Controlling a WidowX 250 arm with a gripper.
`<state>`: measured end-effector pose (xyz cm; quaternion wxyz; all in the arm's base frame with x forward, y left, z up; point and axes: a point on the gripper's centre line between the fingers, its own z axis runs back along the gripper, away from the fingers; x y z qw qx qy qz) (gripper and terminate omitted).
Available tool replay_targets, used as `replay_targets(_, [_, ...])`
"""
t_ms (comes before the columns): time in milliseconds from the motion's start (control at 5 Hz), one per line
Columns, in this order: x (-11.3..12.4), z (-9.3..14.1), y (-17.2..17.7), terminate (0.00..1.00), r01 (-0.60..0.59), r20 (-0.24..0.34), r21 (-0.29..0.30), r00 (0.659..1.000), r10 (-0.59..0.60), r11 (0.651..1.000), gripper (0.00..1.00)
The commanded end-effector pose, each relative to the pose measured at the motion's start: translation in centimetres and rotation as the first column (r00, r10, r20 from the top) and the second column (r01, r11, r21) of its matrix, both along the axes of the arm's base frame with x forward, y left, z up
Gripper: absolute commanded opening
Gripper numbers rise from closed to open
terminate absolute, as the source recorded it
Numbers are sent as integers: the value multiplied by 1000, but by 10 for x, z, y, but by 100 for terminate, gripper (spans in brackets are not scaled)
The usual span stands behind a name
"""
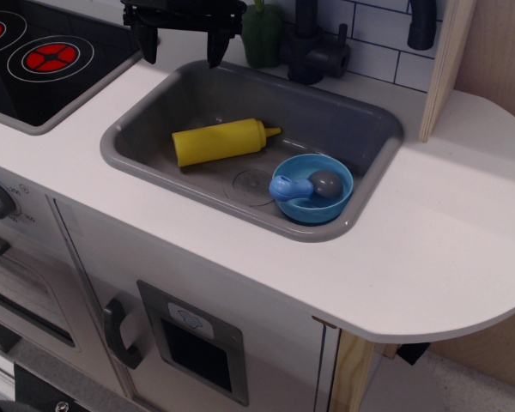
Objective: Take spoon out of bowl sink
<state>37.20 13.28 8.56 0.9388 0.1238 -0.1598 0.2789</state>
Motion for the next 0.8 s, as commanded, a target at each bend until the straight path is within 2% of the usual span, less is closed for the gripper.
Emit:
replay_targets(0, [0,0,0,0,0,0,0,1000,0,1000,100])
replay_targets(200, [-13,11,-9,0,128,44,17,991,-128,992,100])
replay_targets(400, [-32,16,-30,0,315,29,7,949,-315,949,100])
replay_targets(600, [-44,18,-53,0,515,-24,-57,856,-517,855,100])
